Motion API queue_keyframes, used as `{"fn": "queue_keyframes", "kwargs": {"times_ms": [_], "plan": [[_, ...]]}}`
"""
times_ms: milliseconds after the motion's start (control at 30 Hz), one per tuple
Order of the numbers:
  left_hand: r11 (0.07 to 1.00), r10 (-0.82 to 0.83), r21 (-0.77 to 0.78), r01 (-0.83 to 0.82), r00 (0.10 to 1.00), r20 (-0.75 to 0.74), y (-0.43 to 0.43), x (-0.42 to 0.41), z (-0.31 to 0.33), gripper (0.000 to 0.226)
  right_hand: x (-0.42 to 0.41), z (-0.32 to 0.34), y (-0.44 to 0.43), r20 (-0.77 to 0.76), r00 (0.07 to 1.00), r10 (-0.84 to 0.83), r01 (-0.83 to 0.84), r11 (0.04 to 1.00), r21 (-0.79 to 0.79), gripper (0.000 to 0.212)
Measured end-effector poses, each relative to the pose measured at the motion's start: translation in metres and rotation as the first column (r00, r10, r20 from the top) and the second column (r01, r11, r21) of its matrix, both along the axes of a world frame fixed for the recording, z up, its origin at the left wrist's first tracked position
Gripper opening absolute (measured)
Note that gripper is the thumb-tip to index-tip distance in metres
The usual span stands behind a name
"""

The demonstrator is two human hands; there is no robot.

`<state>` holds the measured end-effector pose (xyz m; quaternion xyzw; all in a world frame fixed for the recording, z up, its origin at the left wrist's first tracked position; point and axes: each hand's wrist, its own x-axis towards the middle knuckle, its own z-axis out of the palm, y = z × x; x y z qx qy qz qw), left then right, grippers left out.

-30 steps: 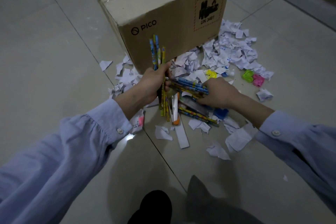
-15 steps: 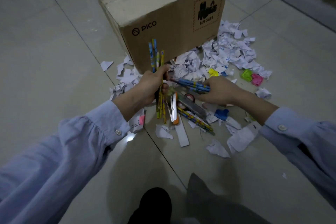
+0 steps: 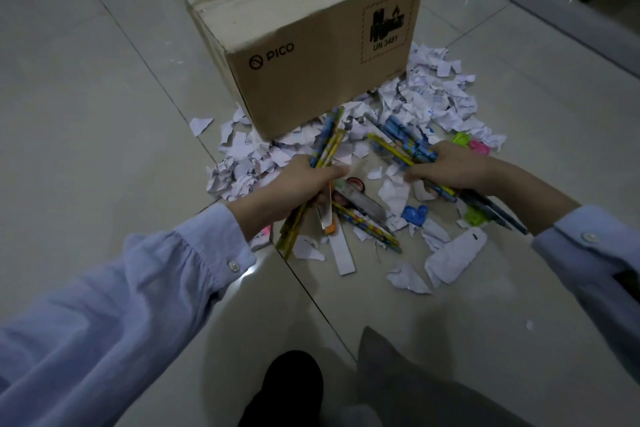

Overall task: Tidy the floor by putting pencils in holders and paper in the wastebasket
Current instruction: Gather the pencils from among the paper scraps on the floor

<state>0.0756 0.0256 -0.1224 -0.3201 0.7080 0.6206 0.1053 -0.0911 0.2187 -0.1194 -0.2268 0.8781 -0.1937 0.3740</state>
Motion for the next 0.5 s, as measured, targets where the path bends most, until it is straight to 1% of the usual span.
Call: {"fn": "queue_keyframes", "kwargs": {"times_ms": [67,100,167,200,233,267,300,333,367,400,433,500], "plan": [[0.971,-0.163,-0.171,0.166,0.986,0.029,0.004,0.002,-0.001,0.039,-0.002,0.004,0.004,0.082,0.992,-0.096,0.095,0.995,0.011,0.039],[0.932,-0.24,-0.269,0.242,0.97,0.041,0.005,0.002,-0.002,0.042,-0.004,0.007,0.006,0.161,0.976,-0.148,0.15,0.989,-0.003,0.042],[0.809,-0.392,-0.452,0.374,0.918,0.058,0.009,0.002,-0.002,0.038,-0.009,0.013,0.012,0.293,0.936,-0.196,0.217,0.975,-0.039,0.04],[0.723,-0.478,-0.529,0.444,0.875,0.079,0.011,0.002,-0.003,0.033,-0.011,0.016,0.014,0.33,0.923,-0.196,0.225,0.973,-0.051,0.035],[0.612,-0.565,-0.605,0.509,0.817,0.117,0.014,0.002,-0.004,0.028,-0.013,0.018,0.017,0.354,0.914,-0.196,0.233,0.971,-0.062,0.03],[0.474,-0.637,-0.678,0.561,0.75,0.175,0.018,0.002,-0.006,0.022,-0.014,0.02,0.02,0.366,0.909,-0.2,0.242,0.967,-0.073,0.027],[0.325,-0.681,-0.741,0.588,0.689,0.249,0.022,0.002,-0.008,0.017,-0.015,0.022,0.022,0.372,0.906,-0.201,0.249,0.965,-0.084,0.025],[0.188,-0.691,-0.781,0.596,0.645,0.327,0.027,0.003,-0.011,0.016,-0.015,0.023,0.024,0.373,0.905,-0.202,0.253,0.963,-0.093,0.022],[0.082,-0.684,-0.802,0.592,0.618,0.386,0.031,0.004,-0.014,0.019,-0.015,0.024,0.026,0.37,0.906,-0.204,0.258,0.961,-0.102,0.02],[0.008,-0.673,-0.81,0.586,0.602,0.429,0.036,0.005,-0.016,0.021,-0.014,0.025,0.028,0.365,0.907,-0.21,0.265,0.958,-0.108,0.017],[-0.047,-0.664,-0.815,0.578,0.591,0.458,0.04,0.005,-0.017,0.021,-0.014,0.026,0.03,0.363,0.906,-0.217,0.274,0.955,-0.113,0.015],[-0.122,-0.653,-0.818,0.562,0.575,0.493,0.047,0.003,-0.019,0.021,-0.013,0.026,0.034,0.371,0.899,-0.232,0.293,0.949,-0.118,0.012]]}}
